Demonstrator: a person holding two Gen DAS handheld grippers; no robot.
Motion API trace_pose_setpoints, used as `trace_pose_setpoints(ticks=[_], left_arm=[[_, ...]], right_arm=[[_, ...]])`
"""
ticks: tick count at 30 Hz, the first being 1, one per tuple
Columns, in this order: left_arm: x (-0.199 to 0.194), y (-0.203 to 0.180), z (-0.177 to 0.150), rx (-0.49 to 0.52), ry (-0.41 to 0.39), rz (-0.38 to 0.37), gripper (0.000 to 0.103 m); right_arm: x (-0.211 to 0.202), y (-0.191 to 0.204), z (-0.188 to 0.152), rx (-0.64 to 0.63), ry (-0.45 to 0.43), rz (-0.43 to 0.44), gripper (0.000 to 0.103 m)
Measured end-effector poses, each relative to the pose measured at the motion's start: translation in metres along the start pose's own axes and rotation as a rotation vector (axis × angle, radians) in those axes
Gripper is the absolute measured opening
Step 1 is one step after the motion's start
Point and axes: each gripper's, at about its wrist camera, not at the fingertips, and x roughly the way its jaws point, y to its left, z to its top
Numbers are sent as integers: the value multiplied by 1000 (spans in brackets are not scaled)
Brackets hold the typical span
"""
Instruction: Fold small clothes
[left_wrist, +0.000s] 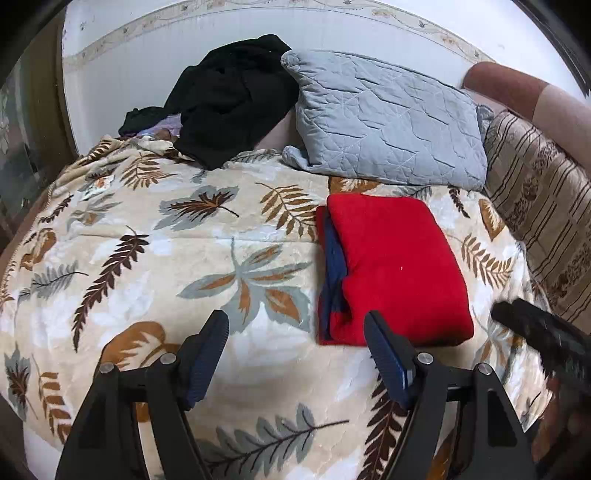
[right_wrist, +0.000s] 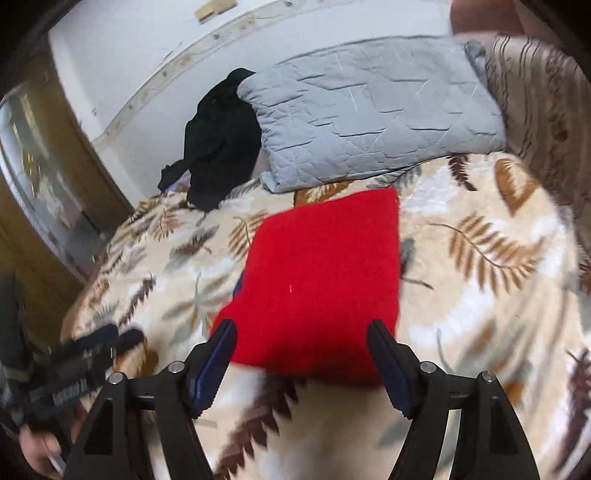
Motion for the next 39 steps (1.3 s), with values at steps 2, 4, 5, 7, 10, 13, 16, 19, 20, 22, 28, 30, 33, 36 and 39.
trace_pose_setpoints(ticks=[2,4,5,7,10,13,16,19,20,22,28,30,33,36,39], left_arm=[[-2,-5,-4,25,-1,14,76],[-4,-9,-8,40,-3,43,76],[-4,-10,-10,46,0,54,76],[-3,-10,-13,42,7,63,76],[-5,-11,-16,31,3,75,76],[-6,-13,-17,26,5,80,76],[-6,-14,-16,19,7,76,77],[-7,-17,-14,21,13,72,77],[-8,-18,-13,22,14,73,77],[-9,-20,-11,27,19,68,82],[-21,-29,-4,38,-12,44,88],[-23,-31,-2,39,-14,38,88],[-24,-34,-1,33,-17,22,88],[-24,-39,1,48,-19,13,88],[-24,-45,2,56,-20,-14,88]], right_arm=[[-13,3,-14,-28,-12,-27,76],[-22,8,-27,-50,-23,-49,76],[-26,11,-34,-63,-27,-65,76],[-29,15,-43,-77,-26,-87,76],[-32,19,-48,-100,-21,-113,76],[-34,20,-48,-107,-25,-132,76],[-31,19,-49,-110,-16,-146,76],[-29,16,-50,-100,-6,-147,76],[-30,17,-50,-99,-6,-148,76],[-30,17,-49,-105,-5,-152,76],[-36,23,-43,-127,-28,-163,76],[-37,24,-40,-130,-29,-168,76],[-38,26,-37,-138,-31,-170,77],[-38,28,-37,-148,-29,-177,77],[-38,27,-36,-153,-24,-185,76]])
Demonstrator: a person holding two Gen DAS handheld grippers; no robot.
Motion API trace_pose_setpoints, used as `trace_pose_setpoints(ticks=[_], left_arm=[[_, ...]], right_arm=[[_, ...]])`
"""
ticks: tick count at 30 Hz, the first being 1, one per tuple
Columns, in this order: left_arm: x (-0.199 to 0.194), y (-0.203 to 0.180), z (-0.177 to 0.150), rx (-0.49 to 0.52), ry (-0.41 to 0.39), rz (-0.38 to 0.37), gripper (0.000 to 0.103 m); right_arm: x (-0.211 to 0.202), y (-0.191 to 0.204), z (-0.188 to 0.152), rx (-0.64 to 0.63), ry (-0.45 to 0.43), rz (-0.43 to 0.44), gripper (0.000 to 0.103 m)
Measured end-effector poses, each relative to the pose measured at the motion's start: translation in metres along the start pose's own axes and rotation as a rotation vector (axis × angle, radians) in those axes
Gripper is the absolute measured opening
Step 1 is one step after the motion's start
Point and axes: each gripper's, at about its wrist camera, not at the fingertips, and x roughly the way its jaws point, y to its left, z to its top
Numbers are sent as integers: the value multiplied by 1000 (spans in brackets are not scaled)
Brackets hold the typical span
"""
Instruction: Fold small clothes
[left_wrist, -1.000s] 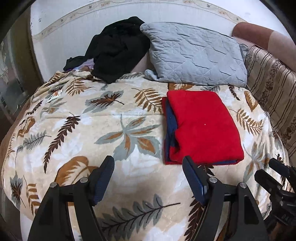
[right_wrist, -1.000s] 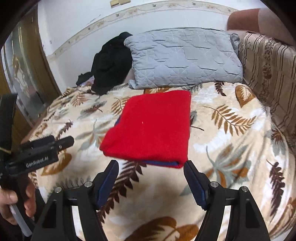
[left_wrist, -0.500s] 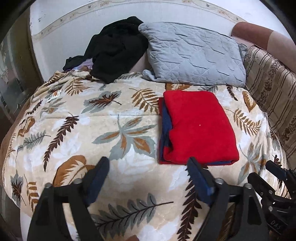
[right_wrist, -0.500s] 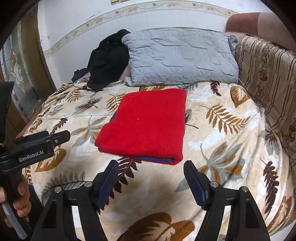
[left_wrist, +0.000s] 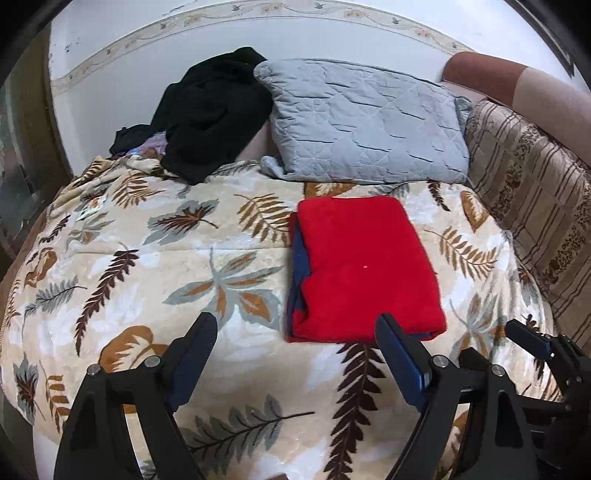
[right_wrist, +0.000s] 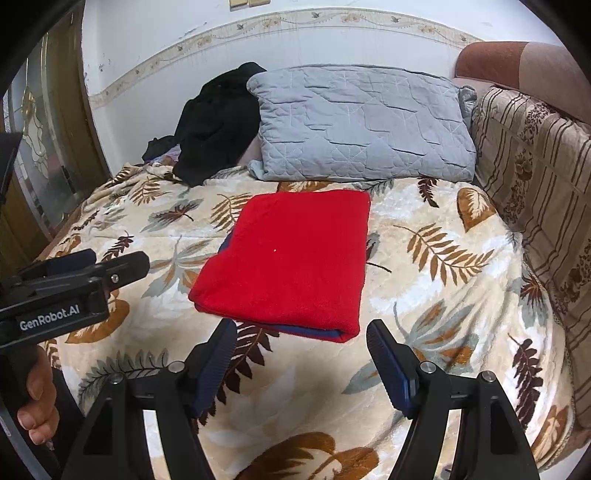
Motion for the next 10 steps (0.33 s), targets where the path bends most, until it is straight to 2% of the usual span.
trace_pose_setpoints(ticks=[10], left_arm=[[2,-15,8,39,-27,-7,93]], right_arm=[[6,-5,5,-1,8,1,77]])
